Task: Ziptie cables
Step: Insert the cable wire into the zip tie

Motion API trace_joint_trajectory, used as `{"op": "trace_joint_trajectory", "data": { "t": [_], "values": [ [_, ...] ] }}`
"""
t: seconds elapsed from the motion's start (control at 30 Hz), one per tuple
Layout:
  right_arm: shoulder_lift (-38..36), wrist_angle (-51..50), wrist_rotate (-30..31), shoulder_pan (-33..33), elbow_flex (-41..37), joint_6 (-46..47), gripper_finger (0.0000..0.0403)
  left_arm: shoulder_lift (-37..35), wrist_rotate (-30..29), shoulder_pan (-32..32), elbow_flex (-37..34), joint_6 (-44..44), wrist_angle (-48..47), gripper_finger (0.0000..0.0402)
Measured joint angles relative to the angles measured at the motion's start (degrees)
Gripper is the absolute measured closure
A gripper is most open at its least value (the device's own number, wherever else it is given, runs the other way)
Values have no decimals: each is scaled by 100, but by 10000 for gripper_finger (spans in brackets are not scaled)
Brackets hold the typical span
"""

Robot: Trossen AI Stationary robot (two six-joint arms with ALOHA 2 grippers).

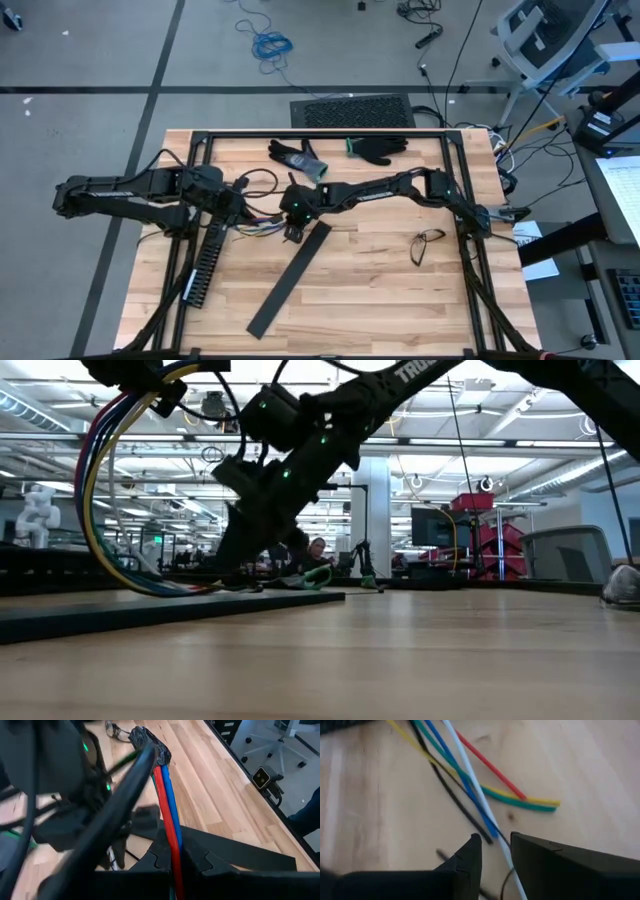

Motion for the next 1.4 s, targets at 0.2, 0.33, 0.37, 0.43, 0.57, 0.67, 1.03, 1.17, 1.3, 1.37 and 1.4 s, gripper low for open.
{"op": "trace_joint_trajectory", "data": {
  "t": [0.2, 0.33, 0.37, 0.43, 0.57, 0.67, 1.03, 1.17, 1.3, 1.37, 1.4],
  "values": [
    [62, 89, 62, -103, 11, -284, 307, 0, 2, 0, 0, -137, 90, 388],
    [195, 86, 37, -97, 0, -430, 307, 2, 2, 0, 0, -182, 97, 388],
    [229, 152, 31, -82, 7, -431, 307, 2, 2, 0, 0, -227, 95, 388],
    [259, 122, 13, -44, 14, -436, 307, 4, 0, 0, 0, -279, 104, 388],
    [333, 67, 62, 28, 9, -612, 307, 7, -18, 0, 0, -283, 100, 388],
    [375, -104, 62, 43, 24, -710, 307, 7, -35, 0, 0, -283, 106, 388],
    [434, -336, 374, 17, 39, -684, 390, 11, -48, 0, 0, -290, 100, 386],
    [438, -422, 227, -70, 41, -127, 400, 11, -70, 0, 0, -287, 88, 388],
    [310, -383, -40, -188, 11, 404, 401, 11, -68, 0, 0, -285, 82, 388],
    [198, -580, 0, -261, -15, 466, 402, 11, -66, 0, 0, -283, 53, 388],
    [124, -683, 5, -320, -22, 493, 402, 11, -66, 0, 0, -266, 21, 388]
  ]
}}
